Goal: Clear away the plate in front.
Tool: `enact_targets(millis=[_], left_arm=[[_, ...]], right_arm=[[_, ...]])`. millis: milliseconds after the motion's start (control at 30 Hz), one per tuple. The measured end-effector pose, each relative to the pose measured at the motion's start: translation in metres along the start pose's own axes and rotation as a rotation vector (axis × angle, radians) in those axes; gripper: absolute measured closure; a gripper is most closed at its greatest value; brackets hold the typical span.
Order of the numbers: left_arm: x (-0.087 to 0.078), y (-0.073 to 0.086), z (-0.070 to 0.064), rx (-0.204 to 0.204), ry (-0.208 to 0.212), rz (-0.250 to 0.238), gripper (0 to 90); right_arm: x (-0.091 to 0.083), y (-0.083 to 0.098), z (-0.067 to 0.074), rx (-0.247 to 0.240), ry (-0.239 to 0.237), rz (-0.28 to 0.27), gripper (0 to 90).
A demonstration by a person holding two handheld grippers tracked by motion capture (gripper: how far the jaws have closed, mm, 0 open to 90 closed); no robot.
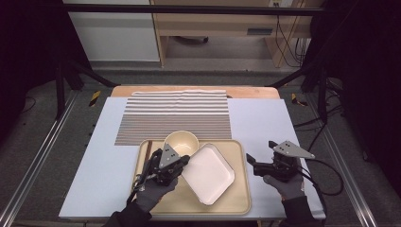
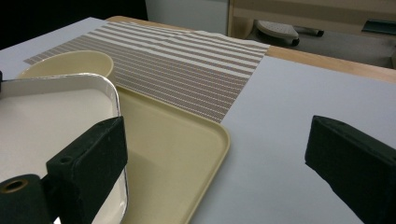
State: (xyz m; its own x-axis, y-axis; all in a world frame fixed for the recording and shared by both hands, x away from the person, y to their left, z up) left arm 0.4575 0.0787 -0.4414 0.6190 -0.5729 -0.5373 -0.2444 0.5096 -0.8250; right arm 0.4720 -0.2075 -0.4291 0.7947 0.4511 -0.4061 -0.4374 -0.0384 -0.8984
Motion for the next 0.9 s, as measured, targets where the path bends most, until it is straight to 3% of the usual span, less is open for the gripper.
enact_targets(millis=[400,900], left_arm=[[0.011,0.006,-0.008,0.001,0.01,0.019,88.4],[0.029,0.024,-0.018,0.001,0.021,0.101,87.0]], right_arm=[[0.001,0.001,0.001,0.001,-0.005,0.005,6.1],[0.001,0.001,0.002,0.002,-0.004,0.004,6.1]])
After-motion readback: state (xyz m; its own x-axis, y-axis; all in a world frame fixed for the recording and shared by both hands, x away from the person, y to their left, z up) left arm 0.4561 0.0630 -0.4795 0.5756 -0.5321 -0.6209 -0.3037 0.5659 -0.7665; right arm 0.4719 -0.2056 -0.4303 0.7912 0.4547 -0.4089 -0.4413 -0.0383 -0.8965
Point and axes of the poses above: each handheld gripper's, and its own axes: x roughly forward along the jaws, y roughly out of its underside, z roughly to its left, the point moved 6 cm from there along x, roughly forward along the jaws, and after that the axes turned 9 degrees about x, right-handed, at the moved point
